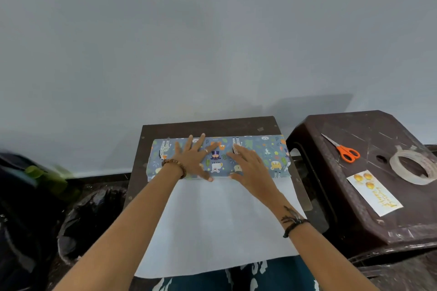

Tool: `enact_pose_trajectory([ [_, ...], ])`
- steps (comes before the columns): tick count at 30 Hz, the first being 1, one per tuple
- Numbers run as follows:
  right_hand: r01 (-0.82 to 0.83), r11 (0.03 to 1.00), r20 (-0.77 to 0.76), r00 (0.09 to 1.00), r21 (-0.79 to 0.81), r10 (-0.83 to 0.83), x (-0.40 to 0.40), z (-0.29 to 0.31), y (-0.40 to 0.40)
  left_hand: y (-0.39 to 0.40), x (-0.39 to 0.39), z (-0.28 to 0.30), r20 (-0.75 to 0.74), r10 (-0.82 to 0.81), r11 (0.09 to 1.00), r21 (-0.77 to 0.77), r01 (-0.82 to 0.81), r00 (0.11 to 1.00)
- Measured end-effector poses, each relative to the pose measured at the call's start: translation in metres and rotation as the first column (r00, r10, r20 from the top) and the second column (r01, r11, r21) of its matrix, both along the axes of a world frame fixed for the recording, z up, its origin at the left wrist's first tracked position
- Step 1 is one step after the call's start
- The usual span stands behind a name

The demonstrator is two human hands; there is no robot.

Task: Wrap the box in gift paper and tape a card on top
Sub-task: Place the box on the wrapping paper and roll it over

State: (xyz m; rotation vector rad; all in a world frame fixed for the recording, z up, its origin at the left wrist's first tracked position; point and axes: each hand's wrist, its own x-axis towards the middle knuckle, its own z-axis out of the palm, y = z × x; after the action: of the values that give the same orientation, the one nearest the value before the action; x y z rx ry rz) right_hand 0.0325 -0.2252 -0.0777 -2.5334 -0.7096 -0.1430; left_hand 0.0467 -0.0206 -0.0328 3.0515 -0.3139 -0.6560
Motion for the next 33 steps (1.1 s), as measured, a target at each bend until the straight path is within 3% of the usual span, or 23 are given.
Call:
enact_pose_trajectory([
  [2, -0.001, 0.998, 0.037, 0.999, -0.058, 0.003, 0.009, -0.008, -0.003, 0.001, -0.001, -0.010, 0.004, 0.033, 0.999, 0.000, -0.033, 0.999],
  [7, 0.061, 0.998, 0.023, 0.998, -0.004, -0.061, 0.025, -0.003, 0.006, -0.013, -0.001, -0.015, 0.144, 0.139, 0.987, 0.058, -0.148, 0.980],
  [10, 0.056, 0.997, 0.026, 0.998, -0.047, -0.055, 0.030, 0.001, 0.007, -0.033, -0.018, -0.023, 0.362, 0.097, 0.981, 0.122, -0.150, 0.927],
  [11, 0.048, 0.997, 0.020, 0.999, -0.062, -0.047, 0.031, 0.002, 0.007, -0.040, -0.027, -0.030, 0.467, 0.073, 0.984, 0.112, -0.140, 0.881],
  [13, 0.029, 0.995, 0.013, 1.000, -0.100, -0.028, 0.033, 0.005, 0.006, -0.052, -0.046, -0.041, 0.515, 0.171, 0.985, -0.061, -0.162, 0.840],
  [14, 0.023, 0.993, 0.011, 1.000, -0.118, -0.022, 0.033, 0.007, 0.006, -0.057, -0.055, -0.047, 0.471, 0.260, 0.963, -0.187, -0.193, 0.843],
  [16, 0.027, 0.989, 0.001, 1.000, -0.143, -0.027, 0.033, 0.011, 0.008, -0.067, -0.069, -0.054, 0.268, 0.500, 0.833, -0.410, -0.372, 0.823],
  [17, 0.034, 0.988, -0.003, 0.999, -0.151, -0.035, 0.032, 0.012, 0.009, -0.072, -0.077, -0.055, 0.148, 0.583, 0.762, -0.439, -0.476, 0.799],
  [19, 0.042, 0.982, 0.014, 0.999, -0.182, -0.040, 0.028, 0.015, 0.012, -0.076, -0.088, -0.057, 0.064, 0.636, 0.718, -0.415, -0.559, 0.769],
  [24, 0.065, 0.911, 0.066, 0.997, -0.408, -0.042, 0.018, 0.021, 0.026, -0.067, -0.095, -0.048, -0.106, 0.508, 0.813, -0.268, -0.517, 0.855],
  [33, 0.006, 0.909, -0.020, 1.000, -0.418, -0.015, 0.015, 0.016, 0.038, -0.056, -0.105, -0.048, -0.135, 0.437, 0.865, -0.209, -0.457, 0.889],
])
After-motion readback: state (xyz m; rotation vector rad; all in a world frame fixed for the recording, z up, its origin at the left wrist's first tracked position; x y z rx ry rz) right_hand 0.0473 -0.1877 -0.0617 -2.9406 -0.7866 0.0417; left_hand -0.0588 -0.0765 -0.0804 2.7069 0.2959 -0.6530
